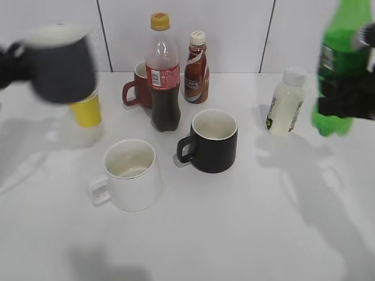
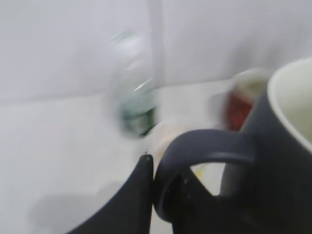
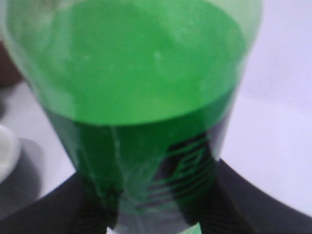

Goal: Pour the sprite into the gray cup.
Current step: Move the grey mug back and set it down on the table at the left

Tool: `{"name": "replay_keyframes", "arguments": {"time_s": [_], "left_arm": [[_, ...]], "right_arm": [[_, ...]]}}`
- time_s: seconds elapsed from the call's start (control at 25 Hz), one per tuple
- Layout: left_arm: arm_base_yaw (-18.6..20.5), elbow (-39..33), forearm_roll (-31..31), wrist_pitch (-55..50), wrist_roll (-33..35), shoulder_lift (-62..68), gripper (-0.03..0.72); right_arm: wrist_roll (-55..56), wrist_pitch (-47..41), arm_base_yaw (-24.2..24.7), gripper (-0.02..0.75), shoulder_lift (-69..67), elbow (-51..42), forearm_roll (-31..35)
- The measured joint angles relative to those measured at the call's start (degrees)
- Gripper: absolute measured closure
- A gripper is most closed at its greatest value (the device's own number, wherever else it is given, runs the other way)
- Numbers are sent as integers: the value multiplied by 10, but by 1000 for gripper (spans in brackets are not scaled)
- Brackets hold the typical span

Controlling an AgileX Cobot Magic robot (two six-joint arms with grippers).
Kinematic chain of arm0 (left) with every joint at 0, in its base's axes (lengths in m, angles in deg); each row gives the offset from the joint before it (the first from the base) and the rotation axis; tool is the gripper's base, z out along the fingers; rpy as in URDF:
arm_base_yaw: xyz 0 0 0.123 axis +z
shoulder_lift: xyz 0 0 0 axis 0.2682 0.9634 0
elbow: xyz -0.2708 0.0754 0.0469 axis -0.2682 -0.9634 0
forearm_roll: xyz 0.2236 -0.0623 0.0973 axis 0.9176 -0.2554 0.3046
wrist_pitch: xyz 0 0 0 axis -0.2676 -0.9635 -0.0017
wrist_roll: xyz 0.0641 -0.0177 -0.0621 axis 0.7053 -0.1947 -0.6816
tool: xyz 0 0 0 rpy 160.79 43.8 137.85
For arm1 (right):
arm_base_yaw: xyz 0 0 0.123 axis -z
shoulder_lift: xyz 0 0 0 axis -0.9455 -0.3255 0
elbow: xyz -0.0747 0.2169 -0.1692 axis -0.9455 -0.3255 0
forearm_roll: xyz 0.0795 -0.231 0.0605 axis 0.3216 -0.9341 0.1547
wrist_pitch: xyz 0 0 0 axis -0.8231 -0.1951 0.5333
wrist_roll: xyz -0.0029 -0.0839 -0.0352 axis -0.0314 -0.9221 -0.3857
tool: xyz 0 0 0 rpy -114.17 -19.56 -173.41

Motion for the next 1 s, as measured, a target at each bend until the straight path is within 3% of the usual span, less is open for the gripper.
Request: {"name": "replay_keyframes", "arguments": {"time_s": [0.08, 0.24, 0.52, 1.0], "left_arm": [[45, -59, 4, 64, 0, 10, 623], [89, -119, 12, 200, 2, 69, 623], [94, -122, 9, 387, 49, 228, 623], [94, -122, -24, 464, 52, 349, 623]], "right_arm": [[47, 3, 26, 393, 0, -19, -25], [119, 34, 45, 393, 0, -43, -78], [134, 47, 45, 393, 0, -45, -117], [136, 46, 45, 393, 0, -45, -131]]}}
